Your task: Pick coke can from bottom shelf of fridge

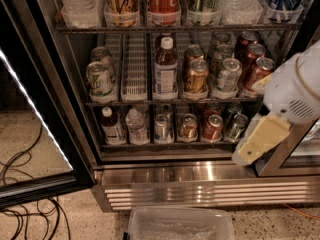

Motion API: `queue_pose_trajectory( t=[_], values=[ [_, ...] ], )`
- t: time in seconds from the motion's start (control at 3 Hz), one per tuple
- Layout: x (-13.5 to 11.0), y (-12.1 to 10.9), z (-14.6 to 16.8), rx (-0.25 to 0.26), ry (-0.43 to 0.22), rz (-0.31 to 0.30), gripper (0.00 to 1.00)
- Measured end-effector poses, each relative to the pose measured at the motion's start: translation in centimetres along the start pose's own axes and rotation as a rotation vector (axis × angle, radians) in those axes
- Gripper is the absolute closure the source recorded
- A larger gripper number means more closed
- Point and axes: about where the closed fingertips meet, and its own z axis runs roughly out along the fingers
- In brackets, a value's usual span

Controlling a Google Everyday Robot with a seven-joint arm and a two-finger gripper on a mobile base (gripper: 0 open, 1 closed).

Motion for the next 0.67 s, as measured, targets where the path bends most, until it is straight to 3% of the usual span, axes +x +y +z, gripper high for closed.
queue_pose_trajectory(
  t=[0.33, 0.67],
  values=[
    [0.90, 2.16, 5.35, -0.068, -0.125, 0.126, 0.00],
    [0.18, 2.29, 5.46, -0.069, -0.161, 0.150, 0.00]
  ],
)
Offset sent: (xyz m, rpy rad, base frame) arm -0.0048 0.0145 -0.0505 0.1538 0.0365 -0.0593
